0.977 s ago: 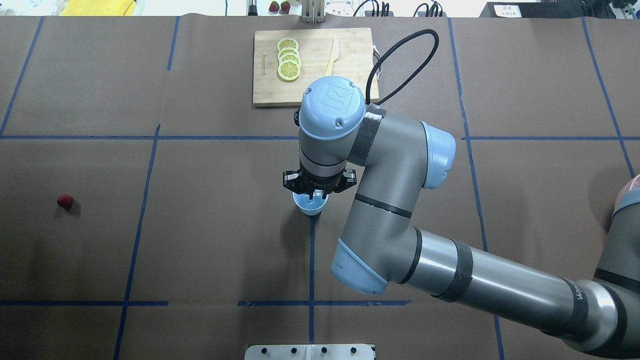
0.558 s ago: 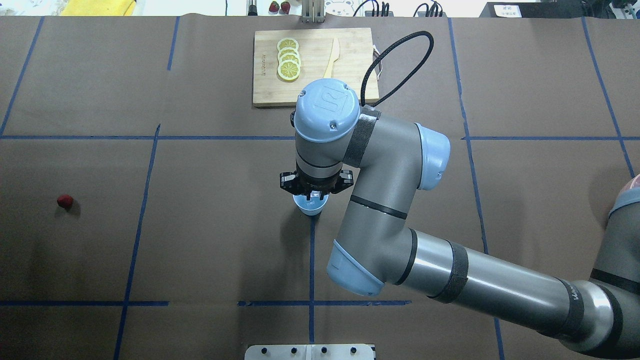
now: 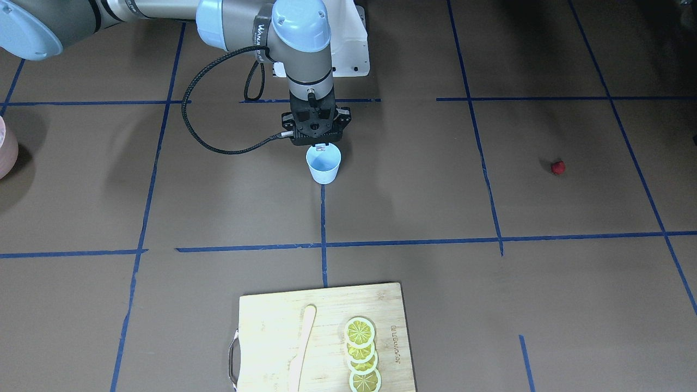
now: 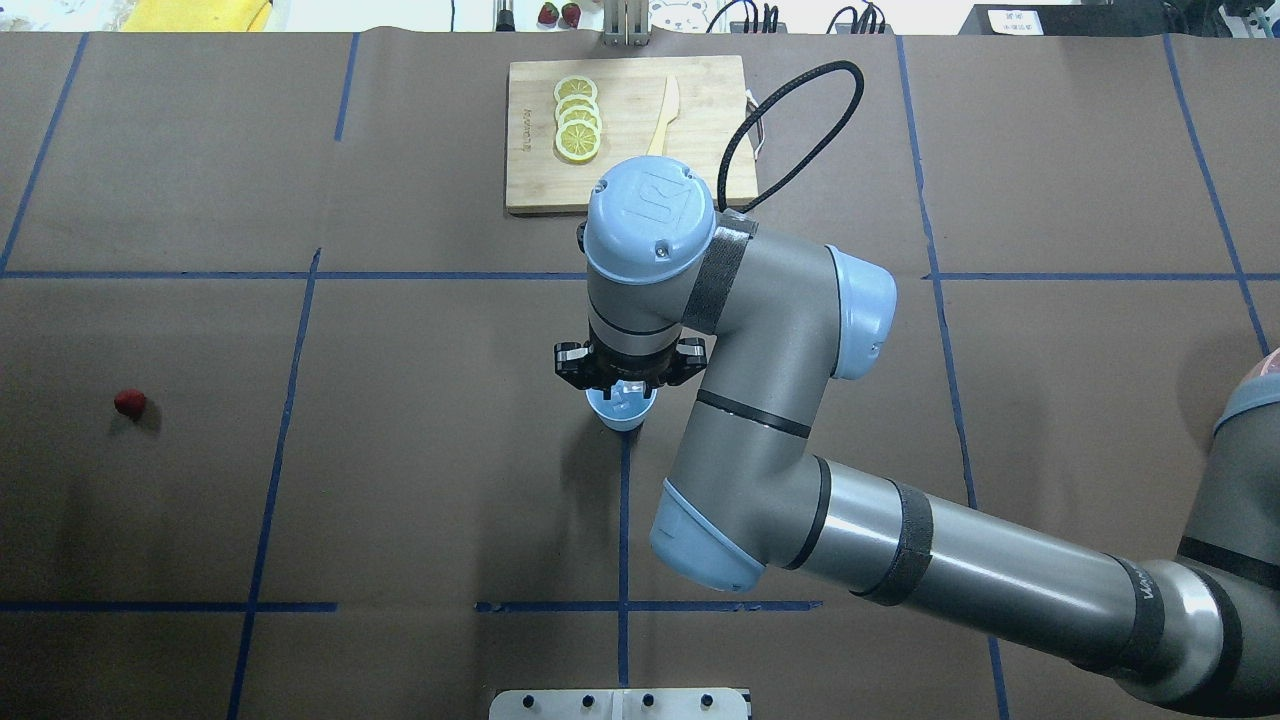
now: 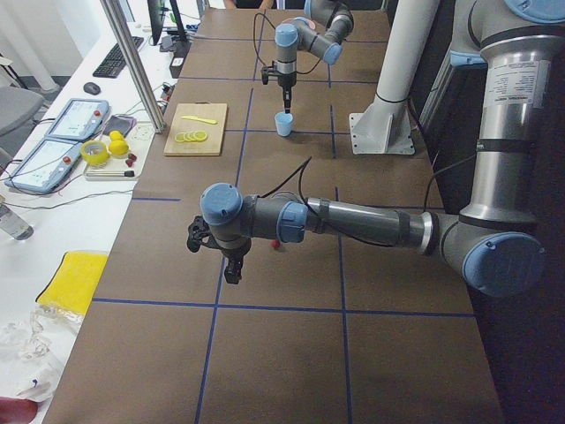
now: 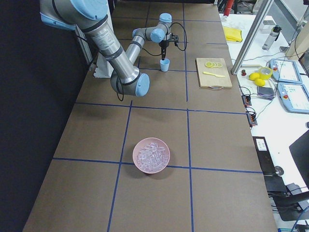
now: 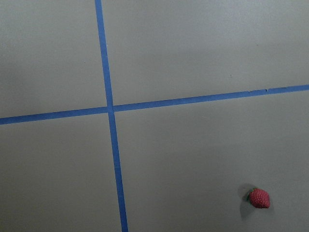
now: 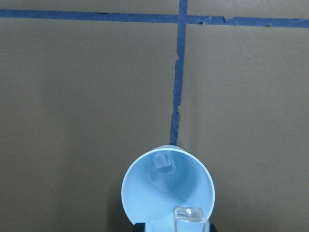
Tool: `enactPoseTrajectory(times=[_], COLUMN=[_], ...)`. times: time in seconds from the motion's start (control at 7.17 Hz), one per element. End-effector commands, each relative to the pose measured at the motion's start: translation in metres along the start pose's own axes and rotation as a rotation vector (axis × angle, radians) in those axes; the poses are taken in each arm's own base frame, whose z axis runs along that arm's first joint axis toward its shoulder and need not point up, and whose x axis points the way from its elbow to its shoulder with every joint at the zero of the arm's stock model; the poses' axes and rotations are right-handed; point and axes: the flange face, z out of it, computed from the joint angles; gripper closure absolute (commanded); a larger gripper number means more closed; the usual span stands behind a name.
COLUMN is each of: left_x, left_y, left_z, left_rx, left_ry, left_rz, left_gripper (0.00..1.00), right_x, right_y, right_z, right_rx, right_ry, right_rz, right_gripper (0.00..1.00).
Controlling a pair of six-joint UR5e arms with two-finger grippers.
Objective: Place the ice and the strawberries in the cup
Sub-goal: 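Lower the right gripper into the cup and release the ice cube, then withdraw the right gripper back toward the pink ice bowl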
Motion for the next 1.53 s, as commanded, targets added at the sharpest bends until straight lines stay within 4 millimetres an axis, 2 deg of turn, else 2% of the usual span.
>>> enactPoseTrajectory(times=[0.0,0.42,0.56,0.7,0.84,0.98,1.12,1.26,1.4], left_x=[0.000,0.001,0.002,0.001,0.001,0.002,0.002,0.004,0.007], left_y=[0.000,-0.002,-0.003,-0.003,-0.003,-0.003,-0.003,-0.004,-0.003], left_z=[0.000,-0.001,-0.001,-0.001,-0.001,-0.001,-0.002,-0.003,-0.005], left_rx=[0.000,0.001,0.003,0.002,0.002,0.002,0.003,0.006,0.006], left_ry=[0.000,0.000,0.000,0.000,0.000,0.000,0.000,0.000,0.000], left_rz=[0.000,0.002,0.004,0.003,0.003,0.003,0.004,0.008,0.008], left_gripper=[0.00,0.00,0.00,0.00,0.00,0.00,0.00,0.00,0.00], right_x=[0.000,-0.006,-0.005,0.000,0.017,0.048,0.097,0.146,0.186], right_y=[0.000,0.000,-0.002,-0.005,-0.018,-0.021,-0.021,-0.010,-0.012], right_z=[0.000,-0.007,-0.013,-0.031,-0.053,-0.062,-0.077,-0.094,-0.112], right_rx=[0.001,0.008,0.016,0.036,0.063,0.076,0.093,0.102,0.134], right_ry=[0.000,-0.011,-0.019,-0.039,-0.056,-0.042,-0.010,0.022,0.036], right_rz=[0.000,-0.004,-0.003,-0.001,0.016,0.023,0.002,-0.062,-0.064], right_gripper=[0.35,0.35,0.23,0.01,0.01,0.01,0.01,0.01,0.01])
